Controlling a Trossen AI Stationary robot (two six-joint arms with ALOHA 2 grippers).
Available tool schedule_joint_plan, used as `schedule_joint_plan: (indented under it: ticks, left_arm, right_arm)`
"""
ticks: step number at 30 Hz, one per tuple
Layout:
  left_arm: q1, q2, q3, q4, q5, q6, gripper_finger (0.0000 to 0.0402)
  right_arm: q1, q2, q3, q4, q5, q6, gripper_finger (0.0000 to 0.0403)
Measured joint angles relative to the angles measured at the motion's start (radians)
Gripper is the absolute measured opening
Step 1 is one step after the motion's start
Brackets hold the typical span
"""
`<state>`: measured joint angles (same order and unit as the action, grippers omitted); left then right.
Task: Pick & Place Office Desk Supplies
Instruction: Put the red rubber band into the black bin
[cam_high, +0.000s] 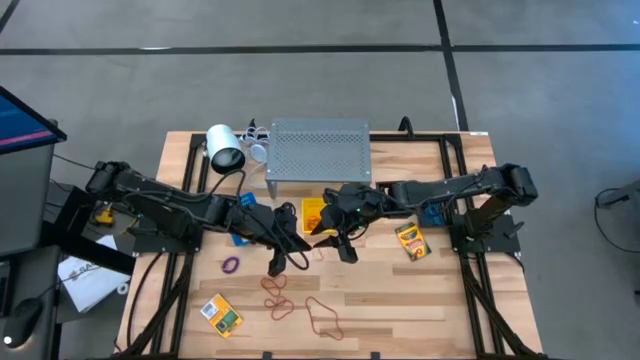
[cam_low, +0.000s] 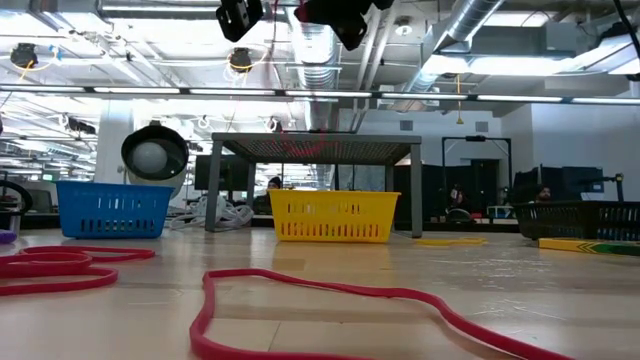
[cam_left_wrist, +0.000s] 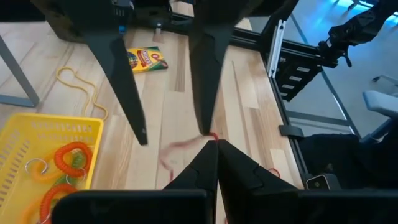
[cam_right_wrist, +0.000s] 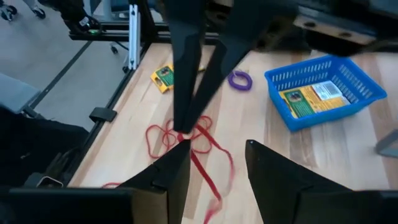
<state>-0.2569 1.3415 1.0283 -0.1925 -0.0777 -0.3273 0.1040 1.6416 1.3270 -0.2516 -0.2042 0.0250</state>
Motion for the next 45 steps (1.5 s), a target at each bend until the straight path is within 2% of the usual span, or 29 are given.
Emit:
schedule_joint_plan:
  ticks: [18, 25, 31, 36, 37, 45]
  left_arm:
    - [0.017, 0.0, 0.0, -0.008, 0.014, 0.002, 0.0]
    - [0.023, 0.0, 0.0, 0.002, 0.014, 0.007, 0.0]
    - [0.023, 0.0, 0.0, 0.01, 0.013, 0.009, 0.0]
    - [0.023, 0.0, 0.0, 0.015, 0.017, 0.009, 0.0]
    - [0.023, 0.0, 0.0, 0.015, 0.018, 0.009, 0.0]
    - [0.023, 0.0, 0.0, 0.017, 0.018, 0.009, 0.0]
  right_arm:
    - [0.007, 0.023, -0.002, -0.033, -0.038, 0.017, 0.0144]
    - [0.007, 0.022, 0.0, 0.011, -0.036, 0.019, 0.0135]
    - [0.005, 0.026, 0.0, 0.018, -0.035, 0.024, 0.01]
    - [0.003, 0.034, 0.0, 0.0, -0.035, -0.01, 0.0016]
    - [0.005, 0.033, 0.0, -0.003, -0.035, -0.024, 0.0009]
    - [0.005, 0.029, 0.0, 0.001, -0.033, -0.025, 0.0002]
